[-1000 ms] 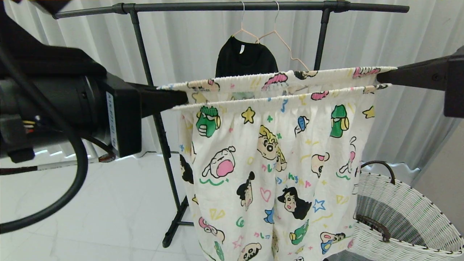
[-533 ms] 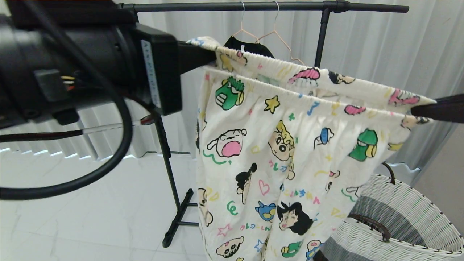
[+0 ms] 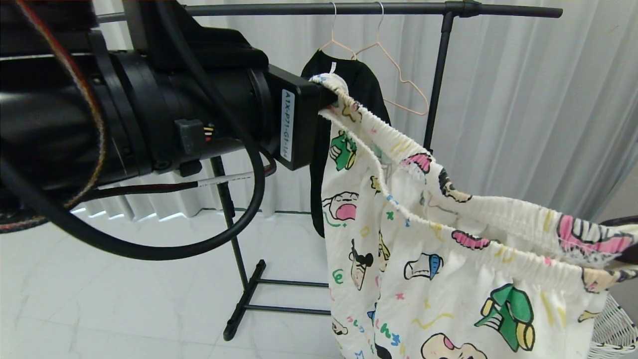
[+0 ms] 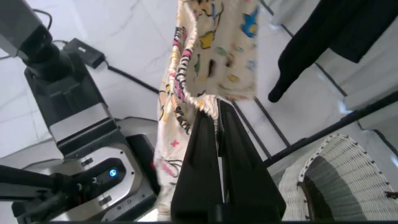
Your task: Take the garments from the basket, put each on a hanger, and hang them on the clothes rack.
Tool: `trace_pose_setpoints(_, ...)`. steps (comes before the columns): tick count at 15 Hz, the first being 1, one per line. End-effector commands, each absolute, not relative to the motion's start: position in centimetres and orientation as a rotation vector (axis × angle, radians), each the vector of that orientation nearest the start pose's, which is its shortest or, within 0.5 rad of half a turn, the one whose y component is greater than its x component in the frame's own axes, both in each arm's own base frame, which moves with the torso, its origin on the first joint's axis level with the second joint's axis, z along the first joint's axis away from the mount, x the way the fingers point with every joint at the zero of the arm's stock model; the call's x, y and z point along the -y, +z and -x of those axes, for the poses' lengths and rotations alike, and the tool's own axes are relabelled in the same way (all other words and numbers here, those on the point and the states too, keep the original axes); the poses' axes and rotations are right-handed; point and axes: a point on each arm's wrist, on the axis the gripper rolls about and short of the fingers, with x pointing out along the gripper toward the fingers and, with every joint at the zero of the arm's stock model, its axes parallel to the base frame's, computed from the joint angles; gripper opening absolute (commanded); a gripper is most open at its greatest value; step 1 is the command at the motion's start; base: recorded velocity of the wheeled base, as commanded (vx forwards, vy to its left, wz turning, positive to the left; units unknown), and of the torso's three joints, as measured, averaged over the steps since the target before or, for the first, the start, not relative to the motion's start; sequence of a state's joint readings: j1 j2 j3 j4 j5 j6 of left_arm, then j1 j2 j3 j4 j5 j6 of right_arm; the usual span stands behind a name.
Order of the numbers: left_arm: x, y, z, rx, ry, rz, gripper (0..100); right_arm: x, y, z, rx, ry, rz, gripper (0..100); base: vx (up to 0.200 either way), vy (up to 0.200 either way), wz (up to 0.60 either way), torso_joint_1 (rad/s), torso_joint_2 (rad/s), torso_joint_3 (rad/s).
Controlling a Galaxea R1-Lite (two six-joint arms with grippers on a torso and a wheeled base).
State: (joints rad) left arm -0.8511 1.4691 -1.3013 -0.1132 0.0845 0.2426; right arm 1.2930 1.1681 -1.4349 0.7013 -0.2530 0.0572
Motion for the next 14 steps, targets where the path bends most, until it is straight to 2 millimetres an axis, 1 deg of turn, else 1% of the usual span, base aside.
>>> trace_pose_setpoints(1,18.6,33.9,-16.6,0.040,-0.770,-0.257,0,-12.1,34.9,-4.4,-0.370,0.986,0.274,0,0.000,0.000,0.00,0.000,0.00,0.000)
trace_pose_setpoints(3,16.0,34.1,-14.3,-0.058,-0.782,-0.303,0,-12.0,35.4,-5.7,-0.358,0.899,0.240,0,0.000,0.000,0.00,0.000,0.00,0.000)
trace_pose_setpoints(5,13.3,33.7,-11.7,-0.170,-0.811,-0.325,0,-12.9,37.0,-7.2,-0.323,0.852,0.184,0,0.000,0.000,0.00,0.000,0.00,0.000)
trace_pose_setpoints(6,12.4,33.3,-10.4,-0.231,-0.849,-0.284,0,-13.5,38.0,-8.0,-0.307,0.858,0.158,0,0.000,0.000,0.00,0.000,0.00,0.000)
trace_pose_setpoints(8,12.0,32.4,-8.2,-0.356,-0.917,-0.176,0,-14.9,39.5,-9.6,-0.274,0.859,0.134,0,0.000,0.000,0.00,0.000,0.00,0.000)
trace_pose_setpoints(10,12.6,31.6,-6.6,-0.438,-0.995,-0.086,0,-16.1,40.4,-10.6,-0.248,0.857,0.132,0,0.000,0.000,0.00,0.000,0.00,0.000)
trace_pose_setpoints(12,12.9,30.8,-6.1,-0.459,-0.993,-0.110,0,-17.0,40.5,-11.1,-0.251,0.867,0.134,0,0.000,0.000,0.00,0.000,0.00,0.000)
trace_pose_setpoints(14,13.1,30.5,-5.9,-0.457,-0.968,-0.130,0,-17.3,40.3,-11.3,-0.258,0.868,0.138,0,0.000,0.000,0.00,0.000,0.00,0.000)
